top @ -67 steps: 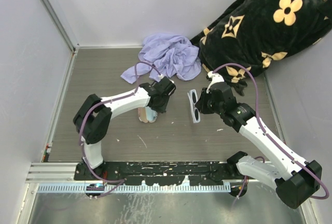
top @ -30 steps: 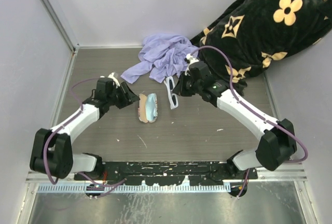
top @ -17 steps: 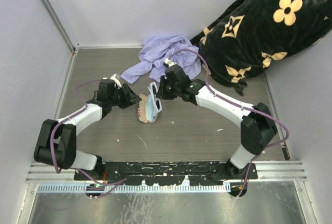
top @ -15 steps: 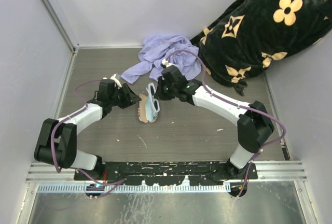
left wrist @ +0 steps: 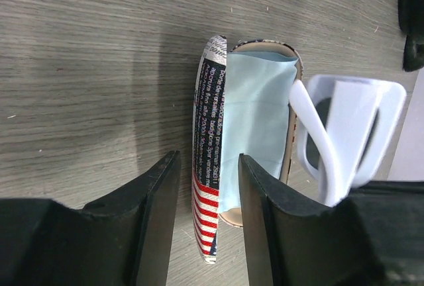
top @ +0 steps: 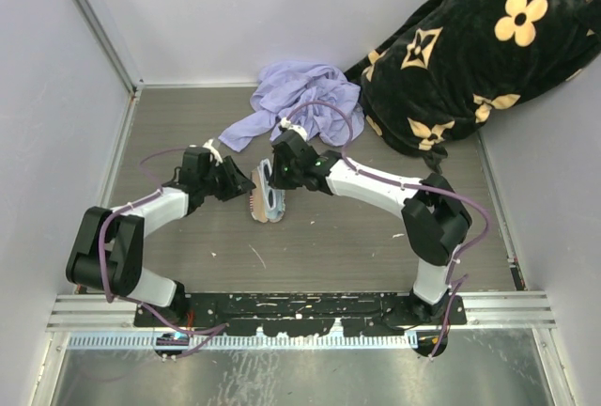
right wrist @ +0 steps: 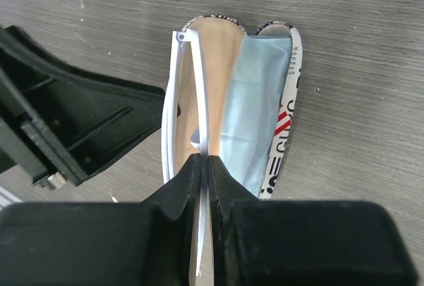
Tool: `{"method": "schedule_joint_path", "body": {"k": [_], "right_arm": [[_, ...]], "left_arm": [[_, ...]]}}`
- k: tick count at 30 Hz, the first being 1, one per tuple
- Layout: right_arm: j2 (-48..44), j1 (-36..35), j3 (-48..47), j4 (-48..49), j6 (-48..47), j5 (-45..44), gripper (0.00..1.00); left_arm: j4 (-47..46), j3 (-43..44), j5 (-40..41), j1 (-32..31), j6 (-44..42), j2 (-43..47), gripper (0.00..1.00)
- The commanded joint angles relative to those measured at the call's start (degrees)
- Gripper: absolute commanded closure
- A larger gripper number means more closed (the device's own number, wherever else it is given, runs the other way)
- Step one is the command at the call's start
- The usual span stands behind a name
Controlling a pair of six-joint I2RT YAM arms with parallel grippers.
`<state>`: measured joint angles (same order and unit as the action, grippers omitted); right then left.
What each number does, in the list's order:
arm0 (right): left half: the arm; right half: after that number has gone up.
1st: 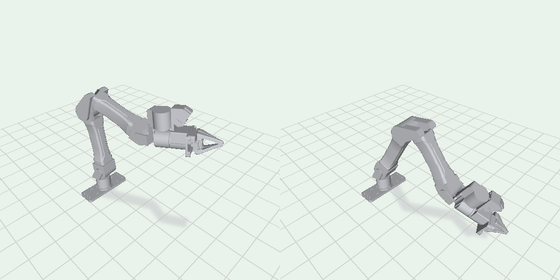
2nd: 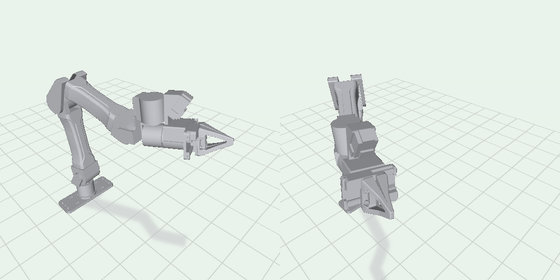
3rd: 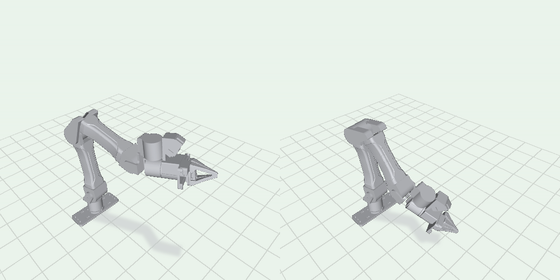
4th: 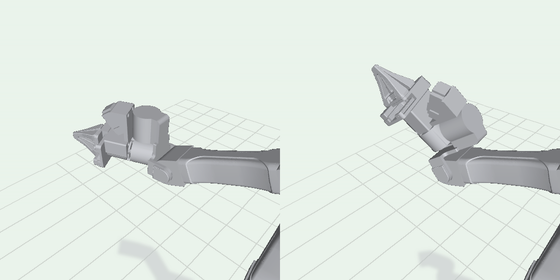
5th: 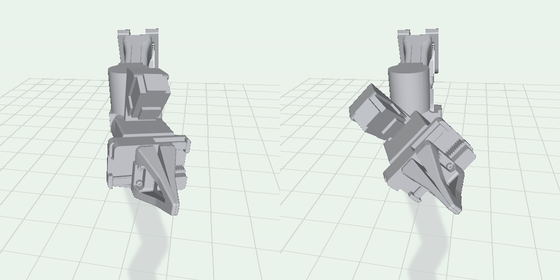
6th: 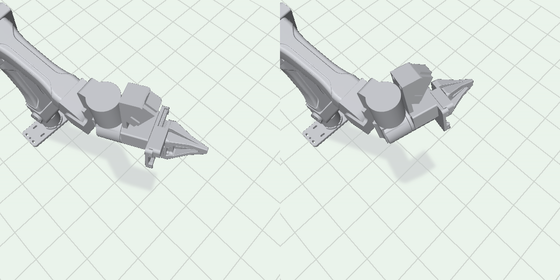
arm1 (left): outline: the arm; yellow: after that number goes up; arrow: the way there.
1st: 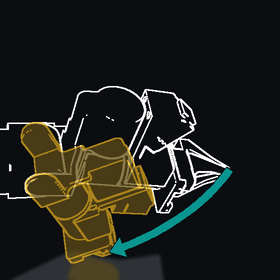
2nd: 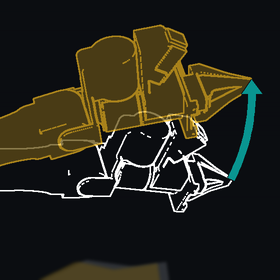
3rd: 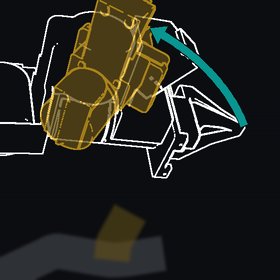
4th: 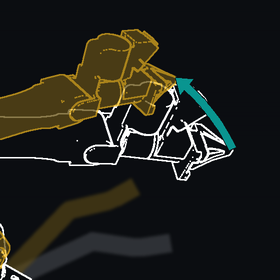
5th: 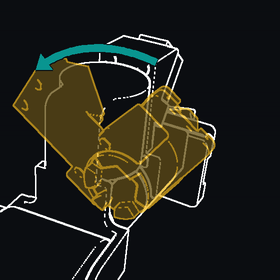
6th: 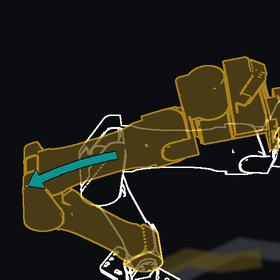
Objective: Organize the sunglasses
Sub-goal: Place the sunglasses at the center of the board.
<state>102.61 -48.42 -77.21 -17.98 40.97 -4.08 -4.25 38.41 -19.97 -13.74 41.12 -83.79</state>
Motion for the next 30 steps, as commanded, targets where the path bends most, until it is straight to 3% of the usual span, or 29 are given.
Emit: {"method": "schedule_joint_path", "body": {"k": [1,30], "right_arm": [[1.2,-0.2,-3.4,2.9,2.3,-2.2,1.0],[6.8,-0.6,-5.0,1.0,1.2,-6.1,1.0]], "left_arm": [[-3.8,-0.1,-1.6,0.3,-0.3,-0.1,0.59],[-4.6,0.2,-4.6,0.2,-1.4,-2.1,0.62]]}}
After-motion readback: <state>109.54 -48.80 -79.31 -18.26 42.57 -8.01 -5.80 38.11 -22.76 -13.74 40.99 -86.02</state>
